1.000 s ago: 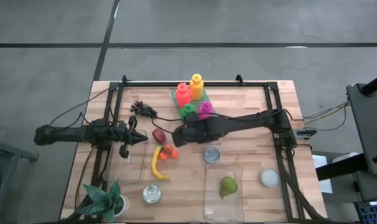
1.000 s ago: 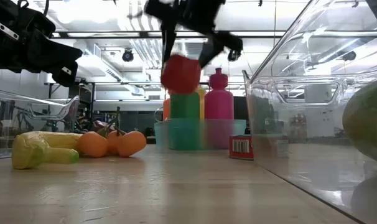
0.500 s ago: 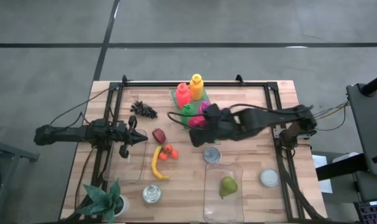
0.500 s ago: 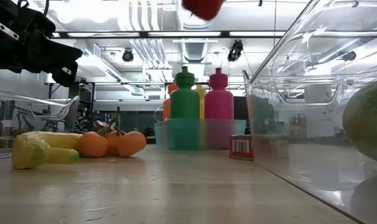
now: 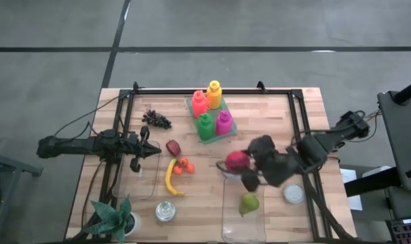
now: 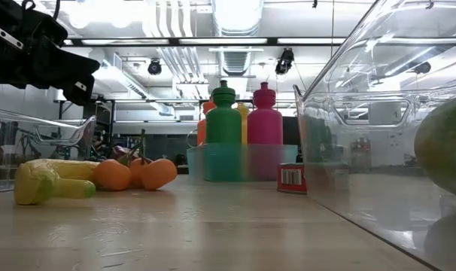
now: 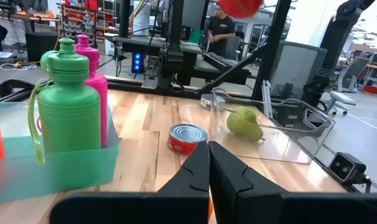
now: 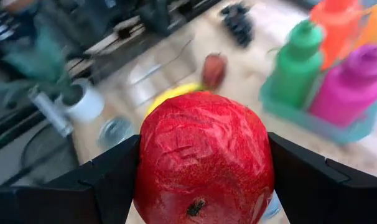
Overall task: Pick & Place Food Item
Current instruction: Put the red apple into the bottom transparent bin
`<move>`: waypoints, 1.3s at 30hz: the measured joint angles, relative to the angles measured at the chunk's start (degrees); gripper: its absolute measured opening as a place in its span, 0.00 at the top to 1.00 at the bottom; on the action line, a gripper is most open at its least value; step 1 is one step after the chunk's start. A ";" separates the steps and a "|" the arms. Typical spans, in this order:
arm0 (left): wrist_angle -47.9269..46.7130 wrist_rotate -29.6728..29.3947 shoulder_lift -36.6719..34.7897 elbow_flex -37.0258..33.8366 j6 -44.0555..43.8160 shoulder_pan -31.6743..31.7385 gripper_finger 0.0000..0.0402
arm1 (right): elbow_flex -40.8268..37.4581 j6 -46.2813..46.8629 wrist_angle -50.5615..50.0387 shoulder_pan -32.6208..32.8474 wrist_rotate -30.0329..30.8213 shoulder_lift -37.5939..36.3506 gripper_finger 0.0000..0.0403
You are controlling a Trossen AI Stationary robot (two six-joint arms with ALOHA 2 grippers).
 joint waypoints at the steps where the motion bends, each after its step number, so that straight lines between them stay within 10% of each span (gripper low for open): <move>1: -0.02 0.01 0.02 0.01 0.00 0.01 1.00 | -1.49 0.00 0.45 1.05 -0.79 -0.61 0.25; 24: -0.02 -0.01 0.02 0.01 0.00 0.02 1.00 | -33.00 -1.59 30.69 5.98 -22.52 -2.10 0.25; 39: -0.01 0.00 0.02 0.00 0.00 0.02 1.00 | -39.09 -7.08 43.85 5.93 -19.09 6.77 0.25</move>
